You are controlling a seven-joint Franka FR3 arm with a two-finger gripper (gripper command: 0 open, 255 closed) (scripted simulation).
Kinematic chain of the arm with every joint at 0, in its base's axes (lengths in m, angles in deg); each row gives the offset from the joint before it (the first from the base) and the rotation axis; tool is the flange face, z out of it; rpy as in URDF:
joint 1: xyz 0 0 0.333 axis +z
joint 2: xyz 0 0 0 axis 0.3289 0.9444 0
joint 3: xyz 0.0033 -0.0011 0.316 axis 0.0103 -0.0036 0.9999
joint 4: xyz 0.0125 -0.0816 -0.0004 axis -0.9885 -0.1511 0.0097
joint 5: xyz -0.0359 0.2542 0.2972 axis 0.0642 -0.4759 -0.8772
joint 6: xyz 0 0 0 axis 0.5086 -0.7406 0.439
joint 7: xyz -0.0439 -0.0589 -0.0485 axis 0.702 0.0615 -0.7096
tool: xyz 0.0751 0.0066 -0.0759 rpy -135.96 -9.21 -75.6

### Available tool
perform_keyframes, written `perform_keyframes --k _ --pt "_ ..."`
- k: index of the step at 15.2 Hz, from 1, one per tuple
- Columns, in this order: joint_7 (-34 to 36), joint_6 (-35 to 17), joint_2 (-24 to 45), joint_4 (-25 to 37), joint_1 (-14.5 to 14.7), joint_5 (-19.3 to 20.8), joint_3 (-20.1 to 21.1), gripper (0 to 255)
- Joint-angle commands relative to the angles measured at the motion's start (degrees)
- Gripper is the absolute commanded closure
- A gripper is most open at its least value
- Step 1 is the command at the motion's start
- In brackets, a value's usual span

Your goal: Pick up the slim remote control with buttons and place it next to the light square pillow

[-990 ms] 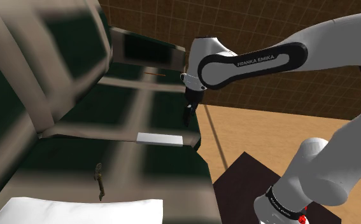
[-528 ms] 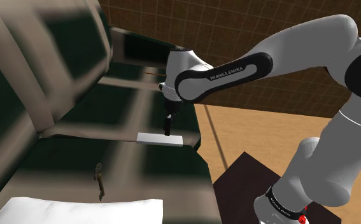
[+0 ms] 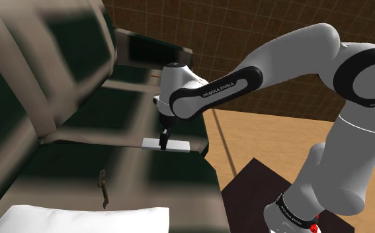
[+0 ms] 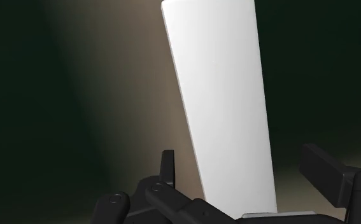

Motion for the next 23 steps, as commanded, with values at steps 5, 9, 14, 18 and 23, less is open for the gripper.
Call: perform_keyframes --k 5,9,14,18,23 --pt "0.1 -2.57 1.63 -0.91 0.07 0.25 -0.04 0" --pt "0.1 -2.57 1.64 -0.91 0.07 0.25 -0.04 0" --pt "0.08 -2.55 1.6 -0.93 0.05 0.24 -0.05 255" --pt "0.08 -2.53 1.61 -0.9 0.05 0.24 -0.05 255" --pt "0.0 -0.47 0.28 -0.16 0.01 0.04 0.01 255"
